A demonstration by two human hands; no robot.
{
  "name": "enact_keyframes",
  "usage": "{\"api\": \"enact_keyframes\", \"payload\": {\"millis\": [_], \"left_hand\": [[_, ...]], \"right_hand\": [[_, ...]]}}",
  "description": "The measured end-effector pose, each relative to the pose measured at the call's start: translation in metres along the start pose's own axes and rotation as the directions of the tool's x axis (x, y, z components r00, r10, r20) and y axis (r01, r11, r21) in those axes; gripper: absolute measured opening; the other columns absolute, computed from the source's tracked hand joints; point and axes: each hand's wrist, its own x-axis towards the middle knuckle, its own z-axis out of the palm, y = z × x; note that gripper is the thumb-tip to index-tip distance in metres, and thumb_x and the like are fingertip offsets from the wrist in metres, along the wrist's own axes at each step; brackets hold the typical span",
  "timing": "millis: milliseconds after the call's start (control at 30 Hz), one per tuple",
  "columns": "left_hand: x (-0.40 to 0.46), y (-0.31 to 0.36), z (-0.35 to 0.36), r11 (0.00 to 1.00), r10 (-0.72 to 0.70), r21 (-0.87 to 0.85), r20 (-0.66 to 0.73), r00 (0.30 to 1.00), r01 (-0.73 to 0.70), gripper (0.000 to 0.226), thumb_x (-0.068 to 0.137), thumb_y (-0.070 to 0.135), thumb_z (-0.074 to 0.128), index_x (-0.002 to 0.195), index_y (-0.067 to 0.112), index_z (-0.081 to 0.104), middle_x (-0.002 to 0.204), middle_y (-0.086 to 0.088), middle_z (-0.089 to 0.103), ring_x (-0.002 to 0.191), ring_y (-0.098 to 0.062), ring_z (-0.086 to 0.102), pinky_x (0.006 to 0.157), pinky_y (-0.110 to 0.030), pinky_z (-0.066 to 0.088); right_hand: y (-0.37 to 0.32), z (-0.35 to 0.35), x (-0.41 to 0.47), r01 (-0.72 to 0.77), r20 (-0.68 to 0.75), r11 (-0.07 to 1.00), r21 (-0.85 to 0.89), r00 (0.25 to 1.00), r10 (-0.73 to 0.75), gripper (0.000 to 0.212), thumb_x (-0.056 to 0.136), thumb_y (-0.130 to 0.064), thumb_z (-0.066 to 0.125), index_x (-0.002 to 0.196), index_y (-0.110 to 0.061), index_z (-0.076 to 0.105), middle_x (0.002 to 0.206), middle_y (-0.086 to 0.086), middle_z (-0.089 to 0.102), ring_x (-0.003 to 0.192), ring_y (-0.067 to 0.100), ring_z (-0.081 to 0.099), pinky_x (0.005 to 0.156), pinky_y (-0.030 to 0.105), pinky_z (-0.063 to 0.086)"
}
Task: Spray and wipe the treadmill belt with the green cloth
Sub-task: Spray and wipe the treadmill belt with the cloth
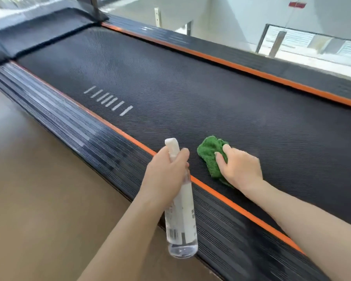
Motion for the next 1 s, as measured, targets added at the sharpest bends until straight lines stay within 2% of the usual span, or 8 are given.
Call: {"api": "enact_keyframes", "payload": {"millis": [133, 300, 433, 500, 733, 867, 933, 1000], "left_hand": [[0.024, -0.003, -0.006, 0.999, -0.008, -0.033, 0.073, 0.997, 0.01, 0.038, 0.101, 0.046, 0.054, 0.1, 0.011, 0.069, 0.099, -0.006, 0.073, 0.091, -0.023, 0.068, 0.082, -0.041, 0.054], [0.047, -0.008, -0.006, 0.982, -0.044, -0.178, 0.109, 0.993, 0.063, 0.033, 0.095, 0.049, 0.064, 0.081, 0.022, 0.075, 0.083, 0.009, 0.076, 0.084, -0.016, 0.071, 0.076, -0.036, 0.054], [0.068, -0.014, 0.003, 0.964, -0.011, -0.263, 0.126, 0.992, 0.044, 0.042, 0.092, 0.059, 0.066, 0.078, 0.02, 0.075, 0.085, 0.006, 0.079, 0.08, -0.015, 0.072, 0.077, -0.037, 0.054], [0.08, -0.014, 0.009, 0.967, -0.021, -0.245, 0.189, 0.982, 0.068, 0.043, 0.094, 0.058, 0.063, 0.083, 0.019, 0.077, 0.091, 0.005, 0.081, 0.086, -0.015, 0.073, 0.079, -0.036, 0.052], [0.102, -0.026, -0.002, 0.941, -0.125, -0.292, 0.165, 0.978, 0.169, 0.026, 0.096, 0.032, 0.069, 0.081, 0.011, 0.07, 0.068, 0.001, 0.077, 0.072, -0.024, 0.073, 0.083, -0.047, 0.061], [0.117, -0.036, -0.025, 0.877, -0.211, -0.416, 0.119, 0.97, 0.241, 0.025, 0.097, 0.03, 0.07, 0.083, 0.009, 0.067, 0.07, -0.005, 0.074, 0.067, -0.025, 0.07, 0.072, -0.038, 0.055], [0.121, -0.038, -0.033, 0.857, -0.241, -0.442, 0.114, 0.964, 0.266, 0.027, 0.096, 0.032, 0.07, 0.081, 0.01, 0.066, 0.066, -0.005, 0.073, 0.066, -0.026, 0.068, 0.071, -0.037, 0.055], [0.123, -0.045, -0.041, 0.834, -0.264, -0.481, 0.08, 0.961, 0.269, 0.027, 0.096, 0.032, 0.069, 0.081, 0.01, 0.066, 0.065, -0.006, 0.073, 0.064, -0.025, 0.068, 0.07, -0.036, 0.055]], "right_hand": [[0.024, -0.023, -0.075, -0.008, 0.095, 0.999, -0.037, 0.995, 0.012, 0.031, 0.095, -0.056, 0.038, 0.081, -0.029, 0.043, 0.066, -0.01, 0.053, 0.069, 0.019, 0.063, 0.057, 0.036, 0.049], [0.05, -0.02, -0.053, 0.178, -0.069, 0.974, -0.138, 0.98, -0.189, 0.037, 0.093, -0.05, 0.041, 0.075, -0.019, 0.052, 0.066, -0.004, 0.054, 0.063, 0.025, 0.06, 0.045, 0.036, 0.046], [0.063, 0.004, 0.048, -0.39, -0.156, 0.918, -0.073, 0.913, 0.376, 0.04, 0.101, -0.047, 0.032, 0.108, -0.014, 0.054, 0.102, 0.011, 0.065, 0.096, 0.035, 0.061, 0.07, 0.041, 0.042], [0.056, 0.012, 0.073, -0.499, -0.154, 0.865, -0.054, 0.86, 0.486, 0.042, 0.101, -0.046, 0.03, 0.115, -0.013, 0.052, 0.107, 0.014, 0.066, 0.099, 0.036, 0.06, 0.071, 0.041, 0.038], [-0.026, -0.007, -0.003, -0.056, -0.017, 0.998, -0.031, 0.998, 0.055, 0.032, 0.094, -0.055, 0.044, 0.082, -0.025, 0.048, 0.071, -0.005, 0.062, 0.07, 0.023, 0.064, 0.057, 0.033, 0.042], [-0.025, -0.004, -0.006, 0.332, -0.027, 0.943, 0.029, 0.943, -0.332, 0.034, 0.09, -0.056, 0.049, 0.075, -0.026, 0.048, 0.064, -0.007, 0.055, 0.061, 0.018, 0.059, 0.049, 0.032, 0.046], [-0.014, 0.003, 0.035, 0.289, -0.106, 0.956, -0.048, 0.95, -0.293, 0.033, 0.092, -0.053, 0.045, 0.08, -0.024, 0.055, 0.069, -0.004, 0.06, 0.067, 0.024, 0.063, 0.051, 0.034, 0.049], [-0.014, 0.008, 0.074, 0.042, -0.109, 0.998, -0.056, 0.993, -0.048, 0.034, 0.095, -0.051, 0.04, 0.086, -0.022, 0.056, 0.076, -0.003, 0.064, 0.076, 0.027, 0.066, 0.058, 0.036, 0.048]]}}
